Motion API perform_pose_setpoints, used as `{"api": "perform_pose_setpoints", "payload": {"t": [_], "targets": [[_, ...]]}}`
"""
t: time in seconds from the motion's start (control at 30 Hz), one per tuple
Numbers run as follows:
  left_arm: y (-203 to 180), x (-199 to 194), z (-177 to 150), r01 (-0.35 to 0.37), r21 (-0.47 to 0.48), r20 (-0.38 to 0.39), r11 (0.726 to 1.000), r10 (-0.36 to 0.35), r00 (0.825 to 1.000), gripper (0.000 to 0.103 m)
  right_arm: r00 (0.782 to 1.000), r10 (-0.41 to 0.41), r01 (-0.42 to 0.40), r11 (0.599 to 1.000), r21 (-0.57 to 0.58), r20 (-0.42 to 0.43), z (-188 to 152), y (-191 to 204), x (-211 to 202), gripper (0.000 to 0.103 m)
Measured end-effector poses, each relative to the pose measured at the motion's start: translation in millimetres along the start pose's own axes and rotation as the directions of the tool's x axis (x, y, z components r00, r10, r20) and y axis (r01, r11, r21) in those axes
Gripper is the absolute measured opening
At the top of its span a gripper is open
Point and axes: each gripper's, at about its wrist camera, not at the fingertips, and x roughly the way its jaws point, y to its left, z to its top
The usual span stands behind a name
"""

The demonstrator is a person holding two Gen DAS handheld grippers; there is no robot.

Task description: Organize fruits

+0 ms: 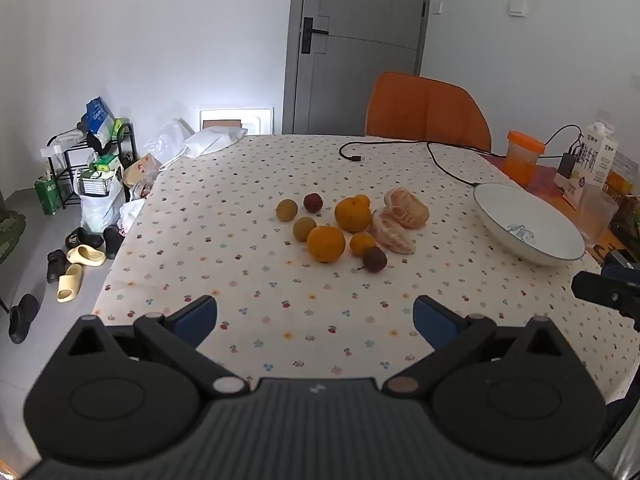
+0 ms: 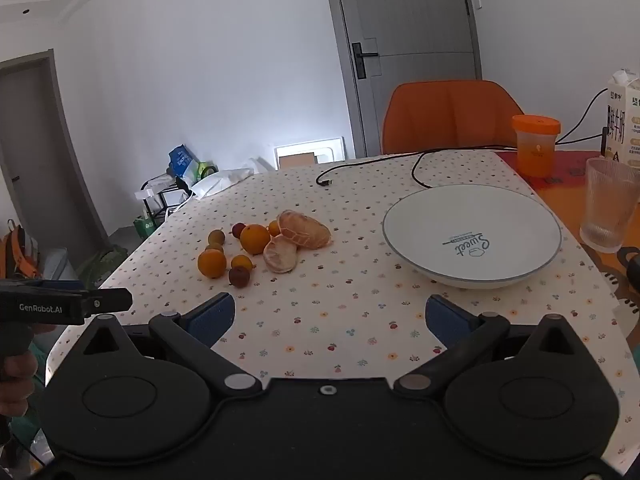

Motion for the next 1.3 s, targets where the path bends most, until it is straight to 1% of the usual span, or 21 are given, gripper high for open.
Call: {"api": "perform_pose_setpoints", "payload": {"t": [0.03, 0.1, 0.3, 0.47, 0.5, 0.57, 0.8, 1.03, 1.17, 1.3], "targets": [[1, 0, 1, 0.015, -0.021, 0.000, 1.000, -0.015, 1.000, 0.103, 1.000, 0.013, -0.013, 1.000, 0.011, 0.009, 0, 0, 0, 0.103], [1, 1, 3, 0.019, -0.026, -0.005, 0.999, -0.019, 1.000, 0.103, 1.000, 0.017, -0.017, 1.000, 0.012, 0.009, 1, 0, 1, 0.103], [1, 3, 1, 0.017, -0.025, -0.004, 1.000, -0.017, 1.000, 0.103, 1.000, 0.020, -0.021, 1.000, 0.006, 0.013, 2, 0, -2, 0.103], [1, 1, -1, 0.019, -0.022, 0.000, 1.000, -0.019, 1.000, 0.103, 1.000, 0.023, -0.023, 1.000, 0.006, 0.012, 1, -9, -9, 0.103], [1, 1, -1, 0.018, -0.023, -0.001, 1.000, -0.018, 1.000, 0.103, 1.000, 0.020, -0.020, 1.000, -0.002, 0.010, 3, -1, -5, 0.103], [1, 1, -1, 0.018, -0.022, 0.000, 1.000, -0.018, 1.000, 0.103, 1.000, 0.016, -0.016, 1.000, -0.004, 0.009, 2, 1, -3, 0.103], [1, -1, -1, 0.018, -0.021, 0.012, 1.000, -0.017, 1.000, 0.103, 1.000, 0.011, -0.011, 1.000, 0.009, 0.007, 1, -1, 0, 0.103], [3, -2, 0, 0.020, -0.022, 0.009, 1.000, -0.020, 1.000, 0.103, 1.000, 0.016, -0.016, 1.000, 0.010, 0.009, 1, 0, -2, 0.103], [3, -3, 0, 0.019, -0.024, 0.007, 1.000, -0.019, 1.000, 0.103, 0.999, 0.032, -0.032, 0.999, 0.009, 0.015, 3, 0, -5, 0.103], [4, -3, 0, 0.019, -0.020, 0.007, 1.000, -0.019, 1.000, 0.103, 1.000, 0.026, -0.026, 1.000, 0.009, 0.012, 4, 0, -4, 0.103]]}}
